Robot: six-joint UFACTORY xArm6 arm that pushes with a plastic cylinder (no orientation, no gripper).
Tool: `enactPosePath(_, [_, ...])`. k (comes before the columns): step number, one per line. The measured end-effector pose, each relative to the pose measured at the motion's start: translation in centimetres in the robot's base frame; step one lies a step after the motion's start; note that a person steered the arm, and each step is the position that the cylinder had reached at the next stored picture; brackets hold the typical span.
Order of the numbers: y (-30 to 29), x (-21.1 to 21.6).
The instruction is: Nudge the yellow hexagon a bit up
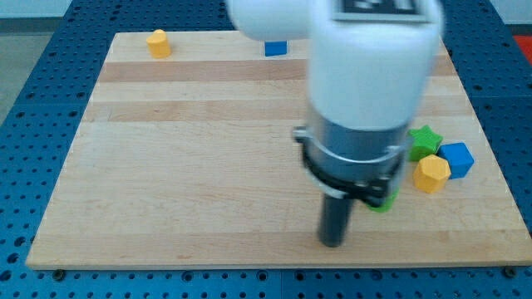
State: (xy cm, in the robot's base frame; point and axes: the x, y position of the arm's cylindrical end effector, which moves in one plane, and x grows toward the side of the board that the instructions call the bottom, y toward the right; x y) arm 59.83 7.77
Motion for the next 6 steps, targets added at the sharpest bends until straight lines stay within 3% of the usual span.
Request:
enactPosePath(2, [9.9, -0.4])
enactPosePath(6, [14.4, -6.7])
